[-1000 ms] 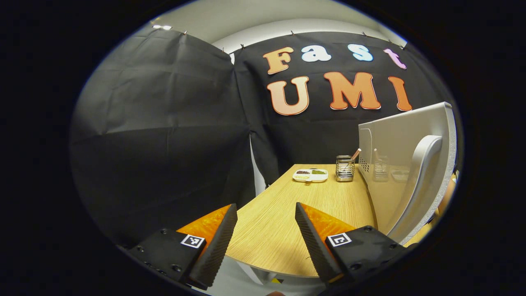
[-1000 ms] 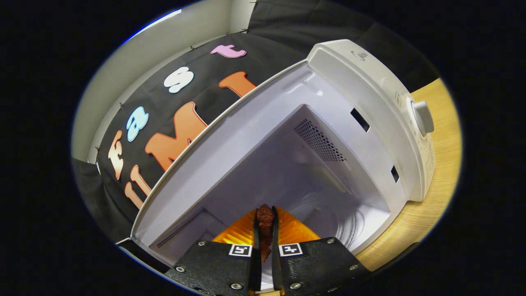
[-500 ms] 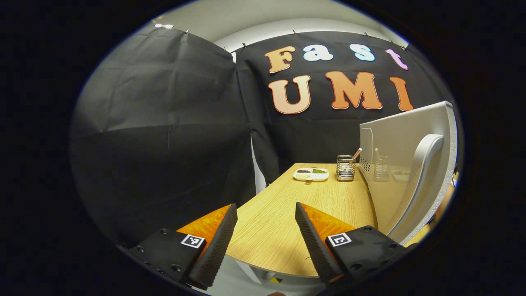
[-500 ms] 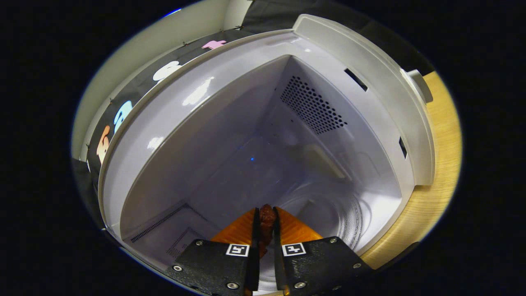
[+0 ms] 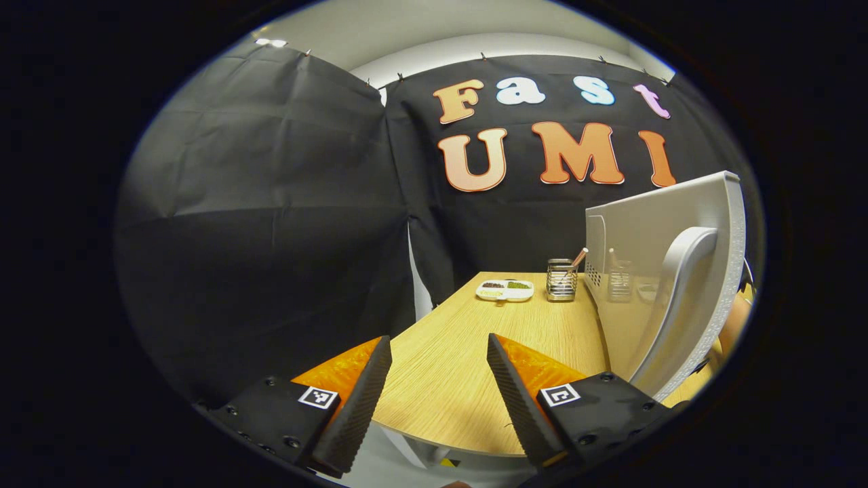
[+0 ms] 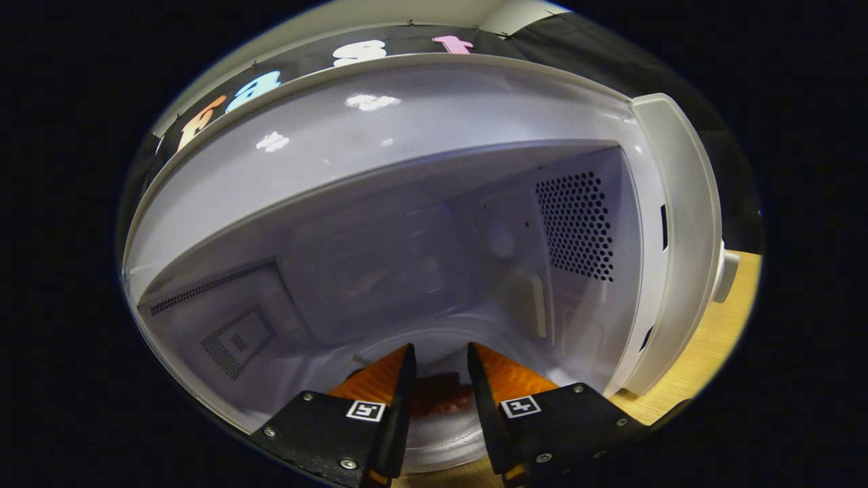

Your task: Open the microwave oven with the left hand, put the food in, and close the microwave oven.

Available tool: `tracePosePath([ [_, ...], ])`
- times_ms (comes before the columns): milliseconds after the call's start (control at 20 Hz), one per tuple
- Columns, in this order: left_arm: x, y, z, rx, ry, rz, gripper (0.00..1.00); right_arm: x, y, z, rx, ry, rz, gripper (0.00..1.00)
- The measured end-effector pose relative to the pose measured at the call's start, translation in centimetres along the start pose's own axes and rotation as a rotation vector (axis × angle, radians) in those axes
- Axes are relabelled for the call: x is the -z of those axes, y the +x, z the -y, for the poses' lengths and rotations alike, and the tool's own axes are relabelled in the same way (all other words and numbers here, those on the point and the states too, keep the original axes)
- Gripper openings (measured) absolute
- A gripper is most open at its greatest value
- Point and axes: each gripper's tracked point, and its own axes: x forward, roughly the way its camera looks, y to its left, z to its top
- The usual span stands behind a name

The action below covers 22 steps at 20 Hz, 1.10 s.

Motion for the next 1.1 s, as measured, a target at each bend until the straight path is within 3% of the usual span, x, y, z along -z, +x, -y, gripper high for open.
tracePosePath([
  [50,0.0,0.0,0.0,-0.002,0.001,0.000,0.93,-0.1,-0.2,0.0,-0.012,-0.008,-0.001,0.50],
  [100,-0.2,0.0,0.2,0.001,0.002,0.002,0.88,-0.5,-0.4,0.2,-0.012,-0.021,0.001,0.51],
  [300,-1.1,0.0,2.4,0.044,0.013,0.016,0.93,-2.1,-2.5,0.6,-0.049,-0.096,0.021,0.58],
  [350,-1.4,0.1,2.9,0.059,0.010,0.017,0.88,-2.4,-3.2,0.6,-0.071,-0.117,0.024,0.61],
  [450,-1.7,0.0,4.2,0.084,0.002,0.016,0.93,-2.9,-4.9,0.8,-0.116,-0.153,0.016,0.67],
  [550,-2.2,-0.4,5.5,0.109,-0.001,0.024,0.88,-3.7,-6.8,1.2,-0.161,-0.163,0.009,0.71],
  [600,-2.5,-0.6,6.1,0.120,-0.001,0.030,0.93,-4.2,-7.8,1.6,-0.179,-0.168,0.009,0.72],
  [650,-2.6,-0.9,6.2,0.116,0.002,0.036,0.88,-4.6,-8.8,2.2,-0.196,-0.180,0.008,0.74],
  [700,-2.7,-1.1,6.5,0.118,-0.005,0.036,0.91,-5.3,-9.8,2.7,-0.208,-0.194,0.014,0.75],
  [750,-2.6,-1.3,6.9,0.124,-0.024,0.032,0.87,-6.1,-10.9,3.1,-0.231,-0.213,0.024,0.76],
  [800,-2.6,-1.4,7.6,0.140,-0.048,0.026,0.94,-7.1,-12.2,3.5,-0.251,-0.235,0.045,0.77],
  [1100,-3.5,-3.0,13.0,0.246,-0.089,0.039,0.89,-12.6,-17.6,7.6,-0.313,-0.259,0.129,0.78],
])
